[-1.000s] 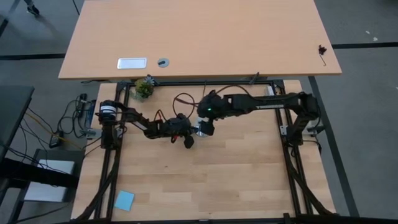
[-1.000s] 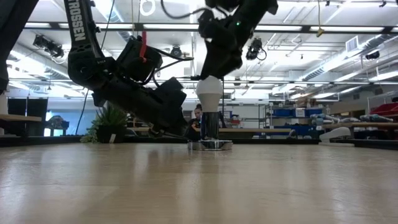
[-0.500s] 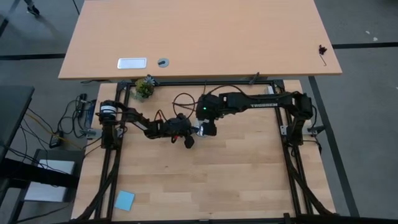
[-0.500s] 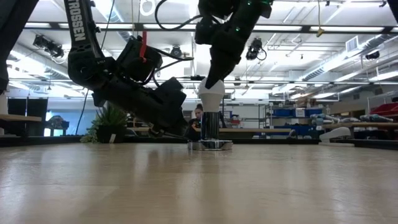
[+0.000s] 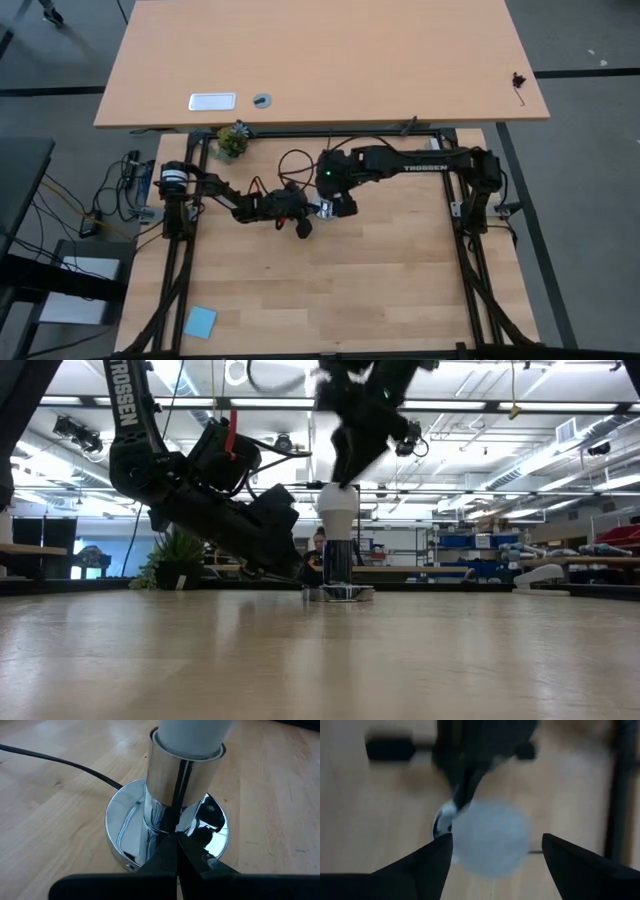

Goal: Screw lightbulb
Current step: Remove the lightbulb from the lamp

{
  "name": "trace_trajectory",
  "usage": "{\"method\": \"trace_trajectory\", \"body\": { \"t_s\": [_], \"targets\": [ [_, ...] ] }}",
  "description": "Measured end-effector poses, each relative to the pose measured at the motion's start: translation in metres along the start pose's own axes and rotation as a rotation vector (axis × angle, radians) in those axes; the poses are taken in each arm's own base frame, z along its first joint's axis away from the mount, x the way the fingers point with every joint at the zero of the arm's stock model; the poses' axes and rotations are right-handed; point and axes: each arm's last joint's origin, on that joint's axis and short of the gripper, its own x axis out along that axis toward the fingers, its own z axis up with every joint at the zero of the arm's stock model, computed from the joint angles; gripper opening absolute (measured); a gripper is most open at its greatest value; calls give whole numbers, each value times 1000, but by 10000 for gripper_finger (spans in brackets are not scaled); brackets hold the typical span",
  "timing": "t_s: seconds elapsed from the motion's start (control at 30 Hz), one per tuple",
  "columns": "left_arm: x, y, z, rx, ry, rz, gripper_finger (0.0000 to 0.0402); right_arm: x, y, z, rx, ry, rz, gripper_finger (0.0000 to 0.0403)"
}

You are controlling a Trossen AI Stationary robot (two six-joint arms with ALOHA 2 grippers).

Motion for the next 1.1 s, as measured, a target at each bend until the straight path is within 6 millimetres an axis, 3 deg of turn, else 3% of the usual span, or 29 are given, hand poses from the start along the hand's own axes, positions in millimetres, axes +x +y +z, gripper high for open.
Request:
{"method": "trace_trajectory", "body": {
  "t_s": [0.17,0.37,0.9,1.1],
  "targets": [
    [0,0,0,0,1,-6,3,-24,-4,18,284,-78,-80,330],
    [0,0,0,-1,3,-9,3,-27,-8,16,637,-69,-51,338],
    [0,0,0,-1,7,-15,3,15,-6,9,709,90,-22,336],
    [0,0,0,0,8,-15,3,20,-11,5,675,116,-8,316]
  ]
}}
